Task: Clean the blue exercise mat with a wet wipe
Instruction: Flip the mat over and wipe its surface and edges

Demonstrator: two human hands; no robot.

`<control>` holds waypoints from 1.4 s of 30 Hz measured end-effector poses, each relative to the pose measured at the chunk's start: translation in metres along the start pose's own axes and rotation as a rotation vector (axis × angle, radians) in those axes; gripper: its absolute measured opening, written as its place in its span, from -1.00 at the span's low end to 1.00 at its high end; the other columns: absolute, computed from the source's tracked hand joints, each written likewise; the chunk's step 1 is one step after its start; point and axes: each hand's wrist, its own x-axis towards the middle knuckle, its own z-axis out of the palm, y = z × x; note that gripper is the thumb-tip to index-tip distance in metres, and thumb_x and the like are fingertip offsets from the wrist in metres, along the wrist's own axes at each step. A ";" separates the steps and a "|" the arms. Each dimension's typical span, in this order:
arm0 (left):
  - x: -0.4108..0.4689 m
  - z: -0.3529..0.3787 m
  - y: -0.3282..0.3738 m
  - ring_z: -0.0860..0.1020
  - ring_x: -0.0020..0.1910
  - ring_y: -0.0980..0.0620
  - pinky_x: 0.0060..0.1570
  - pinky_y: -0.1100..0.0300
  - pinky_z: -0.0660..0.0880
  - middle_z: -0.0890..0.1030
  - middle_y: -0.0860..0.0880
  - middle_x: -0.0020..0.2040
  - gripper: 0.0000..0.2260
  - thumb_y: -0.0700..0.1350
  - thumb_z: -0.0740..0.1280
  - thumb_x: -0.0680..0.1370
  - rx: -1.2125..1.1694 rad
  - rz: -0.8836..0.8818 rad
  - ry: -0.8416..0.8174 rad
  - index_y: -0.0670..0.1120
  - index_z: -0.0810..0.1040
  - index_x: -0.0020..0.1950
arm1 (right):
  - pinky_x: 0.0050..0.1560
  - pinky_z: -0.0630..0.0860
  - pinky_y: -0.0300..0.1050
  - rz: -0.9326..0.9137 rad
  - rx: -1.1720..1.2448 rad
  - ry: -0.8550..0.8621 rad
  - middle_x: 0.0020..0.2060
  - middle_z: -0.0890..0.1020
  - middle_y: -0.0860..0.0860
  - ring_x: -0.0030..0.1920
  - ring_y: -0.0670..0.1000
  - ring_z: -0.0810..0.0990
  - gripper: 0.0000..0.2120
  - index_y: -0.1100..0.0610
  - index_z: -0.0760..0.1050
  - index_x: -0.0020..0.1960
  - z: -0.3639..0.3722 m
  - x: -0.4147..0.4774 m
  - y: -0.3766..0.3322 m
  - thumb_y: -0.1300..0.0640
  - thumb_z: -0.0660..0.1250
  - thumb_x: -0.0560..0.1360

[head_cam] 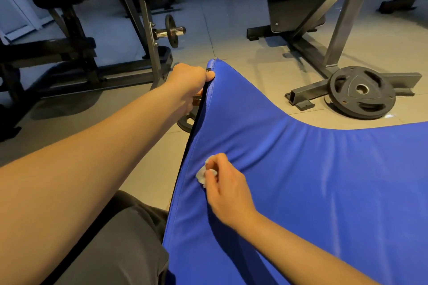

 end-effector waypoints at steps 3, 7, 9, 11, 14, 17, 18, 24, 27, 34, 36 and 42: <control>-0.006 0.003 0.003 0.61 -0.10 -0.04 -0.18 0.08 0.53 0.65 -0.06 -0.05 -0.90 -0.13 0.37 0.64 0.013 0.049 -0.037 -0.15 0.61 0.02 | -0.23 0.45 -0.11 -0.057 -0.001 0.018 -0.26 0.56 -0.20 -0.23 -0.09 0.54 -0.88 -0.01 0.34 -0.04 -0.010 0.022 0.000 0.18 0.15 0.64; -0.012 0.005 0.005 0.54 -0.12 -0.04 -0.16 0.08 0.45 0.61 -0.05 -0.10 -0.89 -0.13 0.34 0.66 0.043 0.093 -0.040 -0.13 0.62 0.01 | -0.28 0.36 -0.12 -0.015 0.028 0.110 -0.27 0.52 -0.12 -0.28 -0.06 0.48 -0.92 0.03 0.34 0.05 -0.029 0.054 0.006 0.17 0.23 0.63; -0.012 0.003 0.006 0.54 -0.12 -0.01 -0.21 0.12 0.45 0.61 -0.03 -0.10 -0.87 -0.12 0.34 0.66 0.035 0.086 -0.032 -0.09 0.60 -0.06 | -0.28 0.38 -0.14 -0.006 0.068 0.147 -0.25 0.55 -0.10 -0.29 -0.06 0.49 -0.93 0.06 0.38 0.04 -0.032 0.059 0.003 0.19 0.27 0.63; -0.012 0.001 0.007 0.55 -0.13 0.00 -0.21 0.11 0.46 0.61 -0.02 -0.11 -0.87 -0.13 0.34 0.66 0.022 0.087 -0.034 -0.08 0.62 -0.06 | -0.28 0.43 -0.16 0.002 0.108 0.193 -0.27 0.58 -0.09 -0.29 -0.07 0.51 -0.94 0.10 0.43 0.00 -0.035 0.060 -0.001 0.19 0.30 0.62; -0.012 -0.001 0.008 0.56 -0.13 -0.03 -0.16 0.08 0.51 0.62 -0.06 -0.09 -0.84 -0.15 0.34 0.65 -0.013 0.077 -0.029 -0.21 0.65 0.13 | -0.23 0.49 -0.25 0.038 0.226 0.305 -0.31 0.63 -0.16 -0.27 -0.16 0.58 -0.94 0.18 0.47 -0.04 -0.046 0.066 -0.004 0.26 0.31 0.62; -0.015 0.002 0.007 0.55 -0.18 -0.04 -0.24 0.13 0.51 0.62 -0.11 -0.06 -0.84 -0.16 0.35 0.64 -0.013 0.066 -0.059 -0.23 0.64 0.13 | -0.11 0.60 -0.03 0.098 0.282 0.452 -0.26 0.68 -0.06 -0.20 -0.05 0.66 -0.93 0.14 0.48 -0.06 -0.063 0.084 0.002 0.21 0.34 0.60; -0.018 0.005 0.006 0.54 -0.17 -0.05 -0.22 0.12 0.50 0.60 -0.12 -0.06 -0.84 -0.17 0.35 0.64 -0.003 0.072 -0.079 -0.24 0.63 0.10 | -0.07 0.61 0.06 0.125 0.286 0.490 -0.24 0.68 -0.01 -0.18 0.01 0.67 -0.93 0.12 0.49 -0.06 -0.069 0.091 0.004 0.18 0.35 0.59; -0.029 0.017 0.006 0.60 -0.05 -0.11 -0.08 0.02 0.56 0.68 -0.21 0.06 -0.80 -0.14 0.32 0.67 0.085 0.126 -0.193 -0.25 0.63 0.14 | -0.05 0.64 0.14 0.202 0.274 0.598 -0.24 0.69 0.03 -0.21 0.04 0.68 -0.95 0.06 0.56 -0.07 -0.107 0.134 0.007 0.13 0.42 0.53; -0.031 0.018 0.005 0.61 -0.07 -0.08 -0.16 0.06 0.57 0.68 -0.22 0.08 -0.83 -0.13 0.32 0.67 0.128 0.146 -0.237 -0.21 0.61 0.14 | -0.10 0.62 0.08 0.228 0.264 0.641 -0.25 0.66 0.02 -0.21 0.00 0.65 -0.92 0.09 0.55 -0.08 -0.112 0.145 0.006 0.11 0.42 0.53; -0.005 -0.006 0.003 0.52 -0.13 -0.07 -0.15 0.08 0.47 0.62 -0.23 0.00 -0.75 -0.14 0.31 0.66 0.061 0.104 -0.046 -0.30 0.61 0.20 | -0.31 0.43 -0.11 -0.006 0.184 0.373 -0.35 0.54 -0.09 -0.33 -0.08 0.49 -0.85 0.10 0.41 -0.15 -0.026 0.080 -0.046 0.18 0.30 0.59; -0.003 -0.007 0.002 0.55 -0.13 -0.06 -0.15 0.07 0.48 0.65 -0.19 -0.02 -0.78 -0.13 0.31 0.67 0.061 0.105 -0.059 -0.28 0.62 0.14 | -0.24 0.51 -0.10 -0.040 0.176 0.366 -0.31 0.61 -0.12 -0.24 -0.10 0.61 -0.88 0.09 0.40 -0.11 -0.030 0.081 -0.044 0.24 0.25 0.59; -0.017 0.004 -0.007 0.59 -0.10 -0.11 -0.23 0.10 0.53 0.65 -0.20 -0.03 -0.88 -0.16 0.32 0.66 0.125 0.155 -0.261 -0.19 0.60 0.07 | -0.02 0.53 -0.08 0.213 0.166 0.588 -0.18 0.62 -0.09 -0.15 -0.12 0.58 -0.96 0.14 0.54 -0.01 -0.104 0.161 -0.023 0.17 0.33 0.58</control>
